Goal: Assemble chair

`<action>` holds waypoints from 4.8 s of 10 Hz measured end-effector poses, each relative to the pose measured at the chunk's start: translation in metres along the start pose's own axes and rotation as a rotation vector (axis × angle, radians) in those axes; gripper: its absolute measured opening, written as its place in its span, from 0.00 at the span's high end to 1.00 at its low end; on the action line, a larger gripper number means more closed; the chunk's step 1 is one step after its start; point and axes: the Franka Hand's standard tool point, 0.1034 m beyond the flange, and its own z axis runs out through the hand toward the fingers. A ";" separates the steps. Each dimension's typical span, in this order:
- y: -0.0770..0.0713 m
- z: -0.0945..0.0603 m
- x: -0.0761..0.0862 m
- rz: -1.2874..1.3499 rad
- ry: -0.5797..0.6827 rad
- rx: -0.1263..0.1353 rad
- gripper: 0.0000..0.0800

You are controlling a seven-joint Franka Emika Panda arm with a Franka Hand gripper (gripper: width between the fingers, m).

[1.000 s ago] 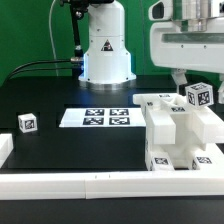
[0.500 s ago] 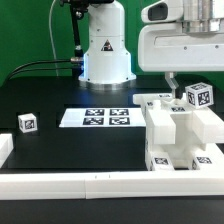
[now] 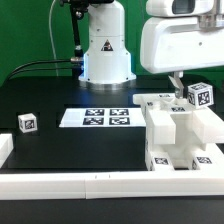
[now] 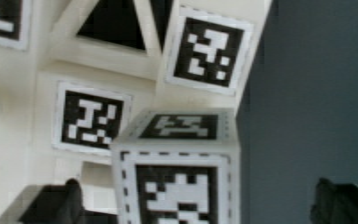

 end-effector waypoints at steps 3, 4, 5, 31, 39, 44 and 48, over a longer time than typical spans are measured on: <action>0.000 0.000 0.000 0.200 0.000 0.000 0.64; 0.000 0.000 0.000 0.262 0.000 0.000 0.64; 0.000 0.000 0.000 0.352 0.000 -0.001 0.64; 0.006 0.004 -0.009 -0.086 -0.025 -0.043 0.19; -0.001 0.009 -0.015 0.313 -0.038 -0.047 0.65; -0.008 0.011 -0.015 0.787 0.025 -0.040 0.65; -0.009 0.012 -0.013 1.081 0.048 -0.008 0.65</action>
Offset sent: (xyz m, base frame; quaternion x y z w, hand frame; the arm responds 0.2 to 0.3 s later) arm 0.0000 0.0000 0.0000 0.0000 0.0000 0.1938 0.9810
